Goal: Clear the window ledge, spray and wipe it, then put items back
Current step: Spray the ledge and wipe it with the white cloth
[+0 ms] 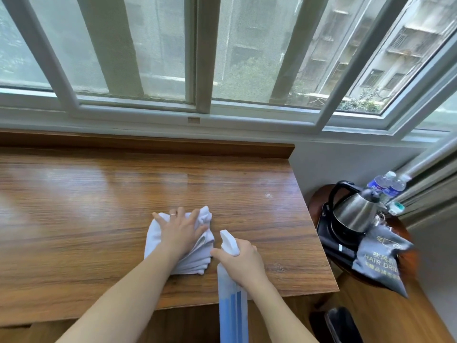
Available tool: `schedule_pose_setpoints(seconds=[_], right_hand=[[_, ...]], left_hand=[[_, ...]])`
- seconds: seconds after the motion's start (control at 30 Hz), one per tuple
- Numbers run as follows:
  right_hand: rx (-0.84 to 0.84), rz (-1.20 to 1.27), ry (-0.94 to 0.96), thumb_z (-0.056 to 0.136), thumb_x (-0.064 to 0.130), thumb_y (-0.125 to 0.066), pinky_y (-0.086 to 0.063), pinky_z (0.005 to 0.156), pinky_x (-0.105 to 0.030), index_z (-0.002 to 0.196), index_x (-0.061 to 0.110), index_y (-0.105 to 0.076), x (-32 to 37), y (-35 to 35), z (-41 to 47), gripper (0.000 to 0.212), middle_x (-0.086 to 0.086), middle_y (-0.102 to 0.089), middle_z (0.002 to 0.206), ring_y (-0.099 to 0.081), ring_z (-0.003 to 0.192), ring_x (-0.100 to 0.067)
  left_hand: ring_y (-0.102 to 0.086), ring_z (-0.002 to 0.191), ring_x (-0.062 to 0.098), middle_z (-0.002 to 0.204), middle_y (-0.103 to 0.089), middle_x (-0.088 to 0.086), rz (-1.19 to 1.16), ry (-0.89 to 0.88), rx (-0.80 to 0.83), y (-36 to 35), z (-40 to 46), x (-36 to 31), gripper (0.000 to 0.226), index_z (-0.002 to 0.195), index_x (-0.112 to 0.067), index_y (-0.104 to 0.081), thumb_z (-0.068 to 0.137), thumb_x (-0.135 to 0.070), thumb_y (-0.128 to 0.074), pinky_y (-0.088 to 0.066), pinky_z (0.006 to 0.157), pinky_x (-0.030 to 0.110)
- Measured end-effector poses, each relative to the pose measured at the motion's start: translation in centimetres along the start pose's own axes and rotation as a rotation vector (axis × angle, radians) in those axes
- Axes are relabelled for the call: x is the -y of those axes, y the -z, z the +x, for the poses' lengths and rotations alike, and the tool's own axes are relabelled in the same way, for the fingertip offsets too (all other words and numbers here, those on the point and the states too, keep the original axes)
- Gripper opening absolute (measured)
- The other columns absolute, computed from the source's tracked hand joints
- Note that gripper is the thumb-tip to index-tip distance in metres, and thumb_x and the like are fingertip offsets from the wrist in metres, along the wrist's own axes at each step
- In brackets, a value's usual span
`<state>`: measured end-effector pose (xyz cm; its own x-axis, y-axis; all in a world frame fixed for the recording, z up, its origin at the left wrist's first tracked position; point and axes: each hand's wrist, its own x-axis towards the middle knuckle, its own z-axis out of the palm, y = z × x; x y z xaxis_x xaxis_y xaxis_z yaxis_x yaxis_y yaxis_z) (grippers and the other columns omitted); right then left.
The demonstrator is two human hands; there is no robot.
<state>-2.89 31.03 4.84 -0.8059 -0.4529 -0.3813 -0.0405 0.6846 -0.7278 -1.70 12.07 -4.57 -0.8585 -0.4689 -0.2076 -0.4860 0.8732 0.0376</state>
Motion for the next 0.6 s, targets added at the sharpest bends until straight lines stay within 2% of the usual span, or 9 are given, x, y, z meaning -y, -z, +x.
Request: schedule_pose_setpoints(seconds=[0.07,0.17,0.23,0.37,0.6], right_hand=[[-0.008,0.003,-0.006,0.083,0.041,-0.069,-0.035,0.056,-0.024,0.064,0.022,-0.050,0.0,0.3,0.0,0.033,0.007,-0.049,0.060,-0.043,0.058,-0.007],[-0.019,0.009,-0.023,0.085,0.040,-0.069,-0.033,0.055,-0.023,0.062,0.024,-0.046,-0.2,0.9,0.0,0.036,0.008,-0.047,0.059,-0.042,0.056,-0.007],[-0.024,0.007,-0.026,0.085,0.041,-0.069,-0.034,0.055,-0.024,0.063,0.023,-0.046,-0.2,1.1,0.0,0.036,0.007,-0.048,0.060,-0.042,0.056,-0.007],[-0.019,0.016,-0.030,0.084,0.042,-0.069,-0.036,0.058,-0.026,0.067,0.021,-0.052,-0.1,1.0,0.0,0.032,0.007,-0.051,0.063,-0.045,0.060,-0.009],[-0.011,0.020,-0.041,0.084,0.043,-0.069,-0.034,0.056,-0.025,0.066,0.021,-0.051,0.1,0.6,0.0,0.033,0.008,-0.050,0.062,-0.044,0.057,-0.009]], left_hand=[[-0.035,0.131,0.034,0.137,-0.041,0.007,-0.023,0.038,0.017,0.3,-0.2,-0.3,0.059,0.141,-0.040,-0.033,0.091,-0.071,-0.027,-0.012,0.102,0.079],[-0.036,0.132,0.032,0.140,-0.040,0.006,-0.052,0.053,0.014,0.2,-1.5,-0.3,0.069,0.144,-0.041,-0.028,0.085,-0.077,-0.027,-0.012,0.101,0.076],[-0.045,0.123,0.032,0.132,-0.048,0.006,-0.009,0.012,-0.019,-0.3,-2.6,-0.1,0.070,0.140,-0.040,-0.034,0.083,-0.079,-0.027,-0.019,0.098,0.072],[-0.060,0.090,0.033,0.097,-0.062,0.008,-0.003,-0.091,-0.127,-1.9,-5.5,0.1,0.064,0.118,-0.030,-0.062,0.075,-0.072,-0.042,-0.034,0.085,0.065],[-0.059,0.082,0.033,0.088,-0.060,0.009,-0.007,-0.150,-0.285,-3.9,-9.6,-0.4,0.052,0.112,-0.025,-0.065,0.077,-0.062,-0.051,-0.037,0.084,0.060]])
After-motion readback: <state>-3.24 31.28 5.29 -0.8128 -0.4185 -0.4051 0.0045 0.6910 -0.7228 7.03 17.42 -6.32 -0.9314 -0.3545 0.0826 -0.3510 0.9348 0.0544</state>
